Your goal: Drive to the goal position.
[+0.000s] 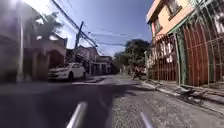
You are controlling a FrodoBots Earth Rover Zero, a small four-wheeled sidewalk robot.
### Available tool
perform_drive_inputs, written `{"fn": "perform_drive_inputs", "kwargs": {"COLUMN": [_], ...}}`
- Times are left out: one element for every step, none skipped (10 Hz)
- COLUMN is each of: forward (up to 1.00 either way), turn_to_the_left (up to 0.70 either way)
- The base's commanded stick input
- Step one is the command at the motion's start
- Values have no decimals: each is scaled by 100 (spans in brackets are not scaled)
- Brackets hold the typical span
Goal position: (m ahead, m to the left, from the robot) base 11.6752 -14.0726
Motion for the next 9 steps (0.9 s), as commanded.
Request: {"fn": "perform_drive_inputs", "kwargs": {"forward": [85,85,85,85,85,85,85,85,85], "turn_to_the_left": [0,0,0,0,0,0,0,-9,-33]}}
